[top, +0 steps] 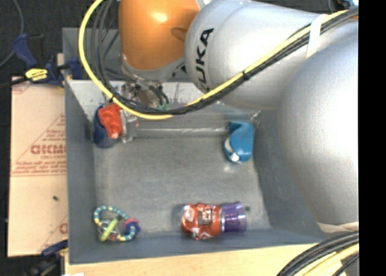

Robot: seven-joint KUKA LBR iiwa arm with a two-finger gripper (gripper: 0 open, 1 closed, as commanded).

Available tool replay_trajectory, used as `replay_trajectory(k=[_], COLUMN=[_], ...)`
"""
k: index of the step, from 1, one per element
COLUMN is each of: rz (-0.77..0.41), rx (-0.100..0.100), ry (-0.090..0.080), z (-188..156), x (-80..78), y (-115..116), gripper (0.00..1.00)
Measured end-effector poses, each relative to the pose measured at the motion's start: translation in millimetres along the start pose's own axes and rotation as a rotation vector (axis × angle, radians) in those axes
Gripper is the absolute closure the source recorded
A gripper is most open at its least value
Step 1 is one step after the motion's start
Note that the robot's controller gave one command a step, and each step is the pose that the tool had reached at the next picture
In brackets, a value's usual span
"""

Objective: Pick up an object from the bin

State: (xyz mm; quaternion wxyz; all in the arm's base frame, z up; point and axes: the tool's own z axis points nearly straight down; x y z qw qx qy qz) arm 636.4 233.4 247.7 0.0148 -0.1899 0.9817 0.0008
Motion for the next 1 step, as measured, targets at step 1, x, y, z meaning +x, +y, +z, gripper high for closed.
replay_trajectory(k=[1], rz=[0.000], rx=[0.000], ry=[0.002], z=[-0.5], x=[0.4], y=[0.0], gripper=[1.00])
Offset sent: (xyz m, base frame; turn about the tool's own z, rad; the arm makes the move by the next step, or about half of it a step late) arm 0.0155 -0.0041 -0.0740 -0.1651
